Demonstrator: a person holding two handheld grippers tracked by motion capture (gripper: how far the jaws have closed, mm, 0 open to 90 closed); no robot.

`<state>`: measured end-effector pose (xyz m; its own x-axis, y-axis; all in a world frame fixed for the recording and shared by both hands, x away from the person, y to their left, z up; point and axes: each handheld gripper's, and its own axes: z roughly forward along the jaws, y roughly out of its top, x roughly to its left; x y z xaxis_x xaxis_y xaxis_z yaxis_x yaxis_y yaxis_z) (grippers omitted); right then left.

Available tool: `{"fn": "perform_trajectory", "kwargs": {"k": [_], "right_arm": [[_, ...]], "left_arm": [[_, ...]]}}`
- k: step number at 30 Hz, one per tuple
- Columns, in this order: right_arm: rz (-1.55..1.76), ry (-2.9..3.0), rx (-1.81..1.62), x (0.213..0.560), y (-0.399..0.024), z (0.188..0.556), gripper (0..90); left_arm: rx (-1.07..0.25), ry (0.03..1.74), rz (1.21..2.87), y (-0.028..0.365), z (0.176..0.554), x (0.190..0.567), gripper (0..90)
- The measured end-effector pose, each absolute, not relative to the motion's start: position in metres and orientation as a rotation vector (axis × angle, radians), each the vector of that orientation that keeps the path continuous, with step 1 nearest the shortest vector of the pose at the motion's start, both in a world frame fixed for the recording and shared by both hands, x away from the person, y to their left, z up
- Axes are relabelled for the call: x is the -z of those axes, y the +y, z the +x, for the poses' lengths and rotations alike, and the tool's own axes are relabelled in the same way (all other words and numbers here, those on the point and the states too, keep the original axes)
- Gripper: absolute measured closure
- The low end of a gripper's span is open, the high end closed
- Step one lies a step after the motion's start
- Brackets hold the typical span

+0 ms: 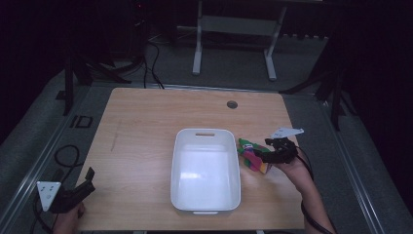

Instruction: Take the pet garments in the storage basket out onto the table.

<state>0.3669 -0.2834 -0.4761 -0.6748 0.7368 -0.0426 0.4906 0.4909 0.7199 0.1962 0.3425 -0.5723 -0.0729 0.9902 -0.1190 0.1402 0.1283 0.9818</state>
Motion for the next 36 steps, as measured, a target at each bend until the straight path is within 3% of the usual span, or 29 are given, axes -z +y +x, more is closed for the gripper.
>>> {"fn": "perform_trajectory", "kwargs": {"k": [15,36], "right_arm": [[1.213,2.233,-1.079,0.483,-0.344,0.34,13.0],[1.36,1.935,-1.074,0.531,-0.392,0.303,10.8]], "left_arm": [[-1.093,1.422,1.184,0.342,0.196,0.572,1.8],[-1.098,1.42,1.187,0.342,0.196,0.572,1.8]]}}
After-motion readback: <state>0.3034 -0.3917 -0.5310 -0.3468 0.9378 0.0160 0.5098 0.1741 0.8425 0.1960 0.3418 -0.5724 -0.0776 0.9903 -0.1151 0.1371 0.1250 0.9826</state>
